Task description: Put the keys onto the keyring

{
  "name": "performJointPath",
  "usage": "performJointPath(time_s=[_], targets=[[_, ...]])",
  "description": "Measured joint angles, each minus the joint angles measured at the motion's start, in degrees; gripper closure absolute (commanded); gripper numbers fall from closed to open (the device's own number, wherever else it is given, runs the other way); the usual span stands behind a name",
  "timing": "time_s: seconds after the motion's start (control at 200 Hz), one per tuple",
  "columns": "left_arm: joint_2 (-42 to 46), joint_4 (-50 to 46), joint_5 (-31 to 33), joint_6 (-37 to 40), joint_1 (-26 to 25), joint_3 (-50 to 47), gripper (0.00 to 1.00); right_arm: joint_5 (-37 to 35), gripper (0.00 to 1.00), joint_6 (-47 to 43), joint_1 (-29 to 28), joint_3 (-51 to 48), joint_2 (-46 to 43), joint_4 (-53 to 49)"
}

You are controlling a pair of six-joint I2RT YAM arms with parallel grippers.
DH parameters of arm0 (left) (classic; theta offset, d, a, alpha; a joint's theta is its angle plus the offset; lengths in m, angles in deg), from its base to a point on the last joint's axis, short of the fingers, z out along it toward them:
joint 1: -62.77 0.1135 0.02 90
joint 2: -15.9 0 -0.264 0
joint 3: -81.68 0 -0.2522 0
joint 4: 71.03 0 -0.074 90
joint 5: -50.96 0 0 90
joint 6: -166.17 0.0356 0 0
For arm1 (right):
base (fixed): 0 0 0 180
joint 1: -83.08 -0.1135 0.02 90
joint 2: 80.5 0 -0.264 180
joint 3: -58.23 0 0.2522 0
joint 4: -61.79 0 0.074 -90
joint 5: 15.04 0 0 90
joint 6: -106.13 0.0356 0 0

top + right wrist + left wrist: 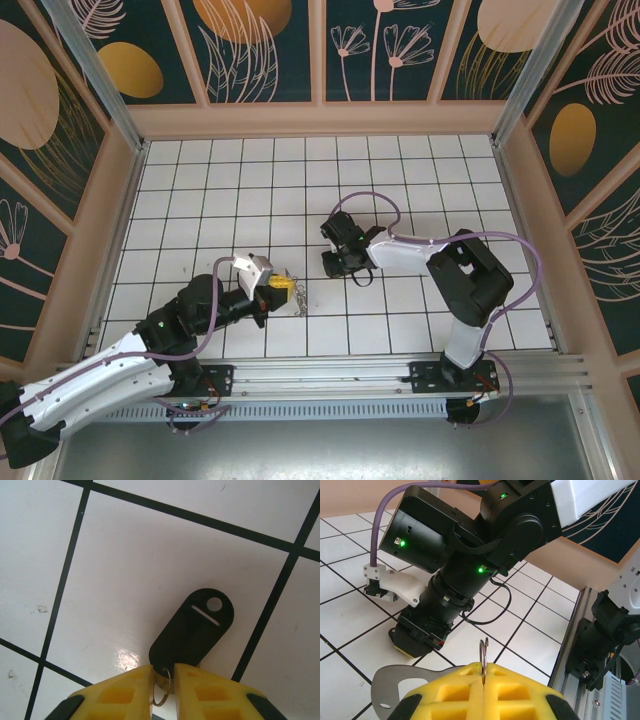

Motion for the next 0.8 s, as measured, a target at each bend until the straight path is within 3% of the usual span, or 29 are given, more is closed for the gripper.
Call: performJointPath(time_s=[0.24, 0.515, 0.801], targets=[[0.00, -0.02, 0.00, 0.02, 0.00, 0.00, 1.00, -1.14, 1.00, -0.13, 0.00, 0.00, -0.31, -0.44], [-0.90, -0.02, 0.02, 0.02, 0.00, 0.00, 1.00, -1.92, 1.00, -1.42, -0.04, -2.71, -3.23, -0.48], [-1.90, -0.07, 0.94, 0.02, 0.00, 0.02, 1.00, -1.20, 1.00, -6.29, -0.31, -9.66, -13.40, 1.66]])
